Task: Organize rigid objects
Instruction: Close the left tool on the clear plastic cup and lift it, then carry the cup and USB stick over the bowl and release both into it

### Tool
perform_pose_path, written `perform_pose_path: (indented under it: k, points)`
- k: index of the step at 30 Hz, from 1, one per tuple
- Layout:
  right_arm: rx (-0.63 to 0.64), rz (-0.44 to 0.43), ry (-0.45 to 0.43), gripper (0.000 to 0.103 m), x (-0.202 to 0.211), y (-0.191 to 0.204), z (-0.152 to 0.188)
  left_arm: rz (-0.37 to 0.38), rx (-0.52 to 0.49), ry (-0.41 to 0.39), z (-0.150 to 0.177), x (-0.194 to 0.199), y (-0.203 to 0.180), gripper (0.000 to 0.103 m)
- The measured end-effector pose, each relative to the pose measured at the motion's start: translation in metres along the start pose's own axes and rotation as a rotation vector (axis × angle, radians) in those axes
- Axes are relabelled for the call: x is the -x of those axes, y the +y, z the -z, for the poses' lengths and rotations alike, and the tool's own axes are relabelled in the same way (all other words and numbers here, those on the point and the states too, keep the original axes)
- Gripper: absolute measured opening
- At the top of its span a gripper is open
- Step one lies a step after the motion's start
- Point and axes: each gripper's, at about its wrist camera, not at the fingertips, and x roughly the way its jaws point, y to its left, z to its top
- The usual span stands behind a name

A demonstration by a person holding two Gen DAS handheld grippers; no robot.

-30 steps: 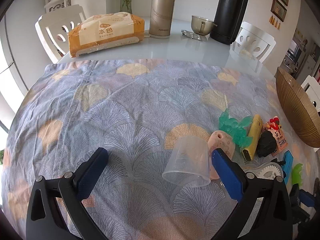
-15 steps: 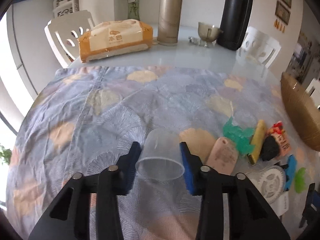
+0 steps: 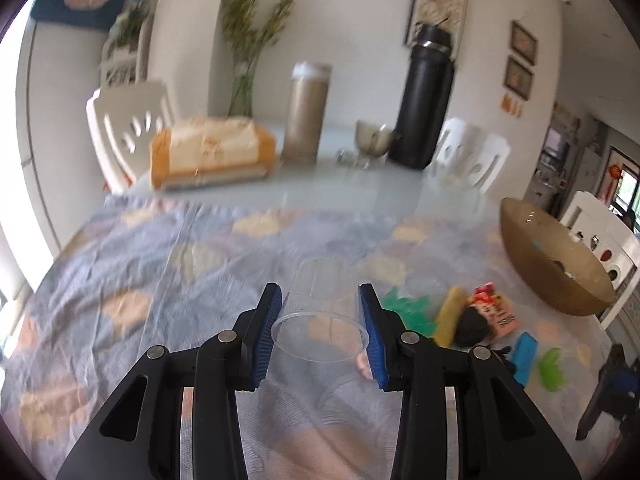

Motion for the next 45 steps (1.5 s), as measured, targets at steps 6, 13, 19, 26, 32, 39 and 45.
perform_pose_path:
  k: [6,13,19,26,32,39,45]
  points:
    - [-0.063,-0.007,-0.014,0.024,0.001,-0.012,-0.002,0.002,-0.051,-0.048,-0.001,0.008,-0.010,0.036]
    - [-0.317,-0.072,-0.008,0.024,0.005,-0.051,-0.017,0.010,0.060,-0.010,-0.005,0.004,-0.008,0.036]
    - [-0.395,-0.056,-0.039,0.024,0.021,-0.088,-0.055,0.045,0.041,0.020,-0.027,-0.010,-0.052,0.036]
    - [-0.504,-0.005,-0.073,0.024,0.015,-0.143,-0.089,0.193,0.032,0.010,-0.061,-0.024,-0.121,0.036]
    - [-0.634,0.052,-0.078,0.024,0.003,-0.195,-0.097,0.287,-0.053,0.021,-0.079,-0.040,-0.190,0.036]
    - [-0.758,0.093,-0.037,0.024,-0.015,-0.243,-0.077,0.316,-0.176,0.111,-0.072,-0.070,-0.242,0.036]
    - [-0.793,0.115,-0.025,0.024,-0.023,-0.262,-0.063,0.323,-0.231,0.140,-0.066,-0.079,-0.256,0.036]
